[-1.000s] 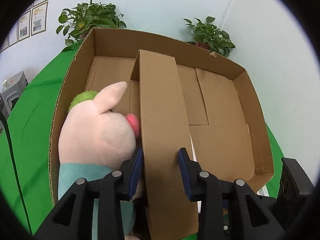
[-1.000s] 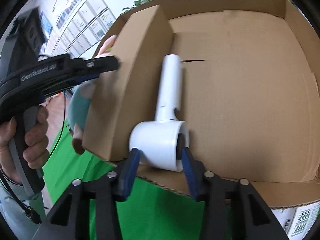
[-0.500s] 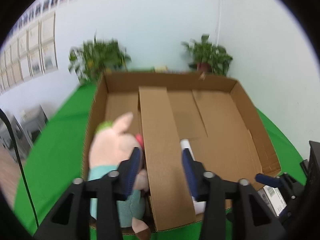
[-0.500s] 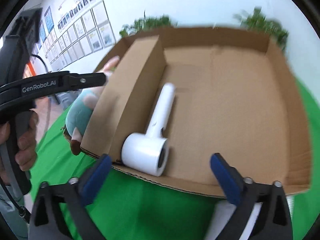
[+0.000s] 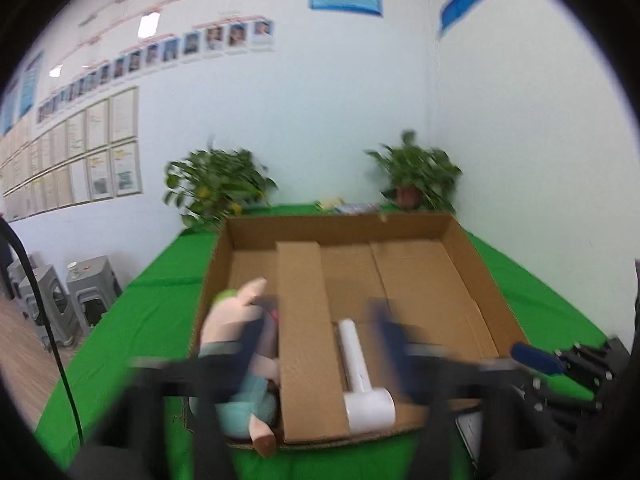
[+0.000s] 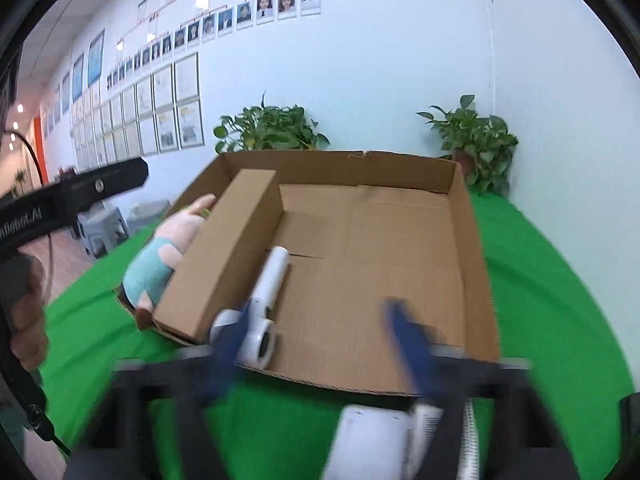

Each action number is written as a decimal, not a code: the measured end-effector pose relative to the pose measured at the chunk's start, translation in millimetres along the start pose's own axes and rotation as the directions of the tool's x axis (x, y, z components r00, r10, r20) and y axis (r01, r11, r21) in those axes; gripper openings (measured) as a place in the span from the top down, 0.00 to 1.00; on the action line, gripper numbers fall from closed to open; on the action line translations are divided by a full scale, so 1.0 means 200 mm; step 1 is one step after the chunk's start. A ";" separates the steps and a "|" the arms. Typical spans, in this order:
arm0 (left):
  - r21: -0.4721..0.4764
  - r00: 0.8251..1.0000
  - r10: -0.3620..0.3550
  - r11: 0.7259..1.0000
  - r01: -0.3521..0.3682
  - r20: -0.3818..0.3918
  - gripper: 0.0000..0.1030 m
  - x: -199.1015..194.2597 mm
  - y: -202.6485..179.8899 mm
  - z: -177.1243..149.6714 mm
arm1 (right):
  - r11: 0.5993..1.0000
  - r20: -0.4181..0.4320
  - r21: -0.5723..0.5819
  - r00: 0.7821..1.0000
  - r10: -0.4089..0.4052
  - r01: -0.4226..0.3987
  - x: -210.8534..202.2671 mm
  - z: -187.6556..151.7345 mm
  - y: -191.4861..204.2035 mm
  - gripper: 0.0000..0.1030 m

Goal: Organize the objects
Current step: 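Withdraw the right tool and move it to the white rectangular device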

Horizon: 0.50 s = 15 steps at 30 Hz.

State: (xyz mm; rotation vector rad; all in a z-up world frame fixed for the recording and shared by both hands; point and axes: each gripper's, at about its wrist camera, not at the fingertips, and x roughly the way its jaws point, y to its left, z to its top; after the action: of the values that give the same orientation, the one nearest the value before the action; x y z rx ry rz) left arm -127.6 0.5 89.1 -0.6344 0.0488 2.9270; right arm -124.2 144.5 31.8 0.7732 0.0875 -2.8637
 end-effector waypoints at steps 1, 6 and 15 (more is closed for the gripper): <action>0.007 1.000 -0.016 1.000 0.016 -0.020 0.98 -0.01 -0.01 -0.01 | 1.000 0.008 0.002 1.000 -0.008 0.008 -0.06 -0.01 -0.01 0.84; -0.017 0.997 0.035 0.999 -0.034 0.071 0.72 -0.09 -0.04 -0.02 | 1.000 0.009 0.014 1.000 -0.018 0.018 -0.14 -0.02 -0.05 0.39; -0.054 0.990 0.110 0.993 -0.106 0.088 0.01 -0.15 -0.01 -0.06 | 0.999 0.065 0.021 0.998 0.028 -0.029 -0.18 -0.09 -0.15 0.00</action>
State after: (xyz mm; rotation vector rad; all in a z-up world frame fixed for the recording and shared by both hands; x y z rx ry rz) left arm -96.1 -2.2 90.9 -0.5196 0.0008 3.0669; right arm -90.2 180.3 33.6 0.6794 0.0367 -2.8644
